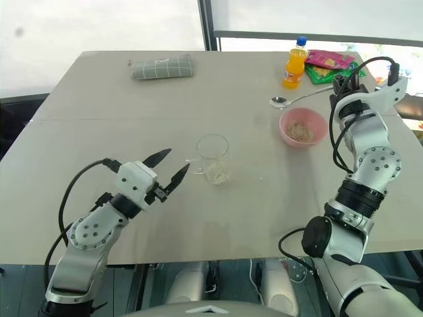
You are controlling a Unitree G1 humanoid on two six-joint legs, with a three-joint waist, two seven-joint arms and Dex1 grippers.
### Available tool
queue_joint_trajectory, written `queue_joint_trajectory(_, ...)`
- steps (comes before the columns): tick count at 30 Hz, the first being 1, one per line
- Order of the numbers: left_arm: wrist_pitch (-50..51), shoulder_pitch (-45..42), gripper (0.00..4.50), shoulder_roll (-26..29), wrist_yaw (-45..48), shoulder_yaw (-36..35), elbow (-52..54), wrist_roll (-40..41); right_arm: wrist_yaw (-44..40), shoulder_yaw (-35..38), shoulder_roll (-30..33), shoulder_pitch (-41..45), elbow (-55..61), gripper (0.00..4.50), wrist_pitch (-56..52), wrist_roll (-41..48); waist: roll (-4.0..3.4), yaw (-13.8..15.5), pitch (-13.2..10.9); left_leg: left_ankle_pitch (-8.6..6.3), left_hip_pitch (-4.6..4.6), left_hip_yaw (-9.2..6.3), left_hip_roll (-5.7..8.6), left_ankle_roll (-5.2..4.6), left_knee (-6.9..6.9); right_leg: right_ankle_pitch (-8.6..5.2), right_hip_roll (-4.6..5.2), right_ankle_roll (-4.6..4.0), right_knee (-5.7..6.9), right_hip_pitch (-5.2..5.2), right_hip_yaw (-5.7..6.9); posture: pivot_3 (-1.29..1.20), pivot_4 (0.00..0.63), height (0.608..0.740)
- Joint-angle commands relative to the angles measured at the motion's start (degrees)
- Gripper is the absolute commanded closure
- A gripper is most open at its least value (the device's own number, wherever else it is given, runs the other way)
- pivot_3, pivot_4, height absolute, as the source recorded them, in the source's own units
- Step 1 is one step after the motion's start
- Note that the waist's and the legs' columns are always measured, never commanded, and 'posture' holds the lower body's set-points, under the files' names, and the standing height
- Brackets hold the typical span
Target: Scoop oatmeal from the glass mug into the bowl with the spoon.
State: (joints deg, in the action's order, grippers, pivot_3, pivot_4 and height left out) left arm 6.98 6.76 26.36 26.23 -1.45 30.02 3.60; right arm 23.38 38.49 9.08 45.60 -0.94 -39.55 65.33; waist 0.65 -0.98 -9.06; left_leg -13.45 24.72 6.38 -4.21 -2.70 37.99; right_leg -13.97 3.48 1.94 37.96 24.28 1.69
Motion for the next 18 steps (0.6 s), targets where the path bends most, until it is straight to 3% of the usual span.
queue_joint_trajectory(1,-2.2,-0.7,1.71,-0.3,0.2,1.2,0.0,-0.7,0.2,-0.4,1.1,0.1,3.4,4.5,1.5,2.0,0.0,0.0,0.0,0.0,0.0,0.0,0.0,0.0,0.0,0.0,0.0,0.0,0.0,0.0,-0.01,0.0,0.15,0.74)
queue_joint_trajectory(18,-5.3,-7.3,1.71,-3.5,-1.8,6.1,-9.9,-5.8,-1.0,-3.2,2.6,-1.3,4.1,4.5,2.3,2.2,-0.01,0.2,0.0,0.0,0.01,0.02,0.01,0.0,0.01,0.0,0.0,0.0,-0.01,-0.01,-0.01,0.0,0.15,0.74)
